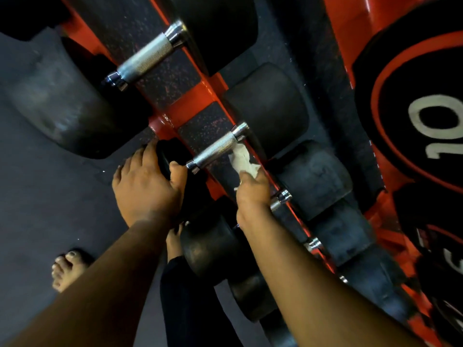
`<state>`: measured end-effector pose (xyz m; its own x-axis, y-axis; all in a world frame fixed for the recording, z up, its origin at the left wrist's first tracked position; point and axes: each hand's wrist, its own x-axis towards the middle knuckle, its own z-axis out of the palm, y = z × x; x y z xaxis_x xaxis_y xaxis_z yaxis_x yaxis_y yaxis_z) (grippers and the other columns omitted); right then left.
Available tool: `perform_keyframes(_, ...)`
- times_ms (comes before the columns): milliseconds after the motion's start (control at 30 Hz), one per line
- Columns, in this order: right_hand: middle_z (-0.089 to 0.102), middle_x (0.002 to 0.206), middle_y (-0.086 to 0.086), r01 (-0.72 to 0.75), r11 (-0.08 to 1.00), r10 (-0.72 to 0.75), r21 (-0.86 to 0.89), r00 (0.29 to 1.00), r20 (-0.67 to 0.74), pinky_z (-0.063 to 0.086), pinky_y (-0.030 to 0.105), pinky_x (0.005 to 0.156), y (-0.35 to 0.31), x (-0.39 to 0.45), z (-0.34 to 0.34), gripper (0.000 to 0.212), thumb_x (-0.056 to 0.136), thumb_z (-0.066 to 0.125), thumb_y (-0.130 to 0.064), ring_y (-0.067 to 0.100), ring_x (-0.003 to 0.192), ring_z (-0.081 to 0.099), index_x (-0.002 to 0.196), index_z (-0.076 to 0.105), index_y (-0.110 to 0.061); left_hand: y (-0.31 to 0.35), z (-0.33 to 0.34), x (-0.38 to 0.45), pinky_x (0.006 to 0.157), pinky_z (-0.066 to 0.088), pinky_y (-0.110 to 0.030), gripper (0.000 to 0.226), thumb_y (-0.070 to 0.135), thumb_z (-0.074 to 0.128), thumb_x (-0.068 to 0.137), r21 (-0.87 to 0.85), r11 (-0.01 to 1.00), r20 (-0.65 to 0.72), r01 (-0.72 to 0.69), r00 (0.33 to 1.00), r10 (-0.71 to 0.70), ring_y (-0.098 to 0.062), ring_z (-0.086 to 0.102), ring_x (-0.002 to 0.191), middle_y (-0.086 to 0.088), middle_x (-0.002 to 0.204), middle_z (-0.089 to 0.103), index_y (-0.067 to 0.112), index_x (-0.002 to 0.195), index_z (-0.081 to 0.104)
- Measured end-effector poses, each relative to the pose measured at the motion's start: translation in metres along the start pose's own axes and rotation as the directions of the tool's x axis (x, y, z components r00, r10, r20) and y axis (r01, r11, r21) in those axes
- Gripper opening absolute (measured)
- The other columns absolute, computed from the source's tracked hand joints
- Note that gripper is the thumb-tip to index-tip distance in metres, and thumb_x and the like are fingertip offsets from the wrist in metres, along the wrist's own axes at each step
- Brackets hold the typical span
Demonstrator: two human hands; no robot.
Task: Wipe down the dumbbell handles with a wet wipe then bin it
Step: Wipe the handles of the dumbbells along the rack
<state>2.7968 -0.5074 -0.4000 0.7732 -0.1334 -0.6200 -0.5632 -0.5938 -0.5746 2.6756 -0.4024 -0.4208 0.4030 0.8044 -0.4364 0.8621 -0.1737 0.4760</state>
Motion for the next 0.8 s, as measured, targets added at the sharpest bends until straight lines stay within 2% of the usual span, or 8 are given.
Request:
perform_keyframes(100,0.068,0.095,0.002,-0.203,0.869,0.172,0.451,0.979,0.109,0.047,0.033,0.088,-0.015,0.007,0.019,0.024,0.095,0.051,0.001,0.015,0.087,0.061,0.094,0.064,-0.019,0.000,0.000,0.000,0.110,0.038,-0.052,0.062,0.049,0.038,0.089,-0.004,1.000,-0.005,-0.001,1.000,0.001,-0.033,0.056,0.125,-0.010,0.134,0.064,0.017,0.139,0.056)
perform_keyframes(167,0.067,0.097,0.006,-0.295,0.757,0.187,0.583,0.953,0.239,0.044,0.036,0.098,-0.029,0.016,0.032,0.021,0.093,0.050,0.003,0.017,0.091,0.061,0.096,0.065,-0.012,0.000,0.001,0.000,0.109,0.039,-0.052,0.062,0.049,0.038,0.088,-0.003,1.000,-0.009,-0.001,1.000,0.001,-0.034,0.056,0.124,-0.010,0.132,0.065,0.017,0.138,0.056)
perform_keyframes(267,0.064,0.102,0.006,-0.317,0.764,0.128,0.562,0.928,0.349,0.047,0.030,0.093,-0.042,0.028,0.050,0.016,0.095,0.051,-0.006,0.015,0.089,0.062,0.099,0.066,-0.013,0.000,0.003,0.000,0.108,0.039,-0.053,0.065,0.049,0.037,0.088,0.003,1.000,-0.010,0.009,1.000,-0.009,-0.036,0.056,0.124,-0.013,0.133,0.064,0.014,0.138,0.056)
perform_keyframes(367,0.058,0.082,0.001,-0.373,0.769,0.186,0.519,0.908,0.376,0.055,0.030,0.073,-0.049,0.043,0.061,0.008,0.095,0.058,-0.014,0.009,0.066,0.059,0.091,0.064,-0.016,0.001,0.002,-0.001,0.109,0.038,-0.054,0.064,0.048,0.038,0.088,-0.002,1.000,-0.014,0.006,1.000,-0.006,-0.036,0.056,0.125,-0.013,0.134,0.064,0.013,0.139,0.056)
perform_keyframes(467,0.064,0.081,0.003,-0.292,0.829,0.202,0.476,0.952,0.232,0.058,0.031,0.065,-0.041,0.044,0.067,0.005,0.091,0.068,-0.019,0.010,0.062,0.063,0.088,0.066,-0.015,0.001,0.003,-0.001,0.108,0.039,-0.054,0.064,0.049,0.037,0.088,0.000,1.000,-0.013,0.012,1.000,-0.012,-0.035,0.056,0.124,-0.012,0.133,0.064,0.014,0.138,0.056)
perform_keyframes(600,0.073,0.097,0.007,-0.191,0.922,0.205,0.337,0.979,-0.007,0.059,0.040,0.082,-0.030,0.041,0.074,0.030,0.081,0.079,-0.029,0.021,0.084,0.071,0.098,0.070,-0.007,0.001,0.004,0.000,0.110,0.038,-0.053,0.067,0.050,0.036,0.088,0.012,1.000,-0.004,0.017,1.000,-0.017,-0.034,0.055,0.127,-0.012,0.136,0.063,0.014,0.140,0.055)
perform_keyframes(700,0.065,0.082,0.000,-0.326,0.863,0.245,0.386,0.938,0.245,0.055,0.033,0.070,-0.046,0.046,0.069,0.009,0.090,0.069,-0.023,0.012,0.070,0.063,0.088,0.067,-0.014,0.000,0.004,0.000,0.110,0.038,-0.053,0.066,0.050,0.036,0.088,0.013,1.000,-0.005,0.010,1.000,-0.010,-0.033,0.055,0.128,-0.010,0.137,0.063,0.015,0.140,0.055)
perform_keyframes(800,0.056,0.073,-0.003,-0.402,0.771,0.210,0.494,0.893,0.399,0.054,0.033,0.072,-0.046,0.052,0.061,0.012,0.095,0.059,-0.017,0.007,0.056,0.055,0.083,0.064,-0.017,0.000,0.004,-0.001,0.109,0.038,-0.052,0.064,0.049,0.037,0.088,0.012,1.000,-0.011,0.008,1.000,-0.008,-0.033,0.055,0.127,-0.010,0.137,0.063,0.016,0.140,0.055)
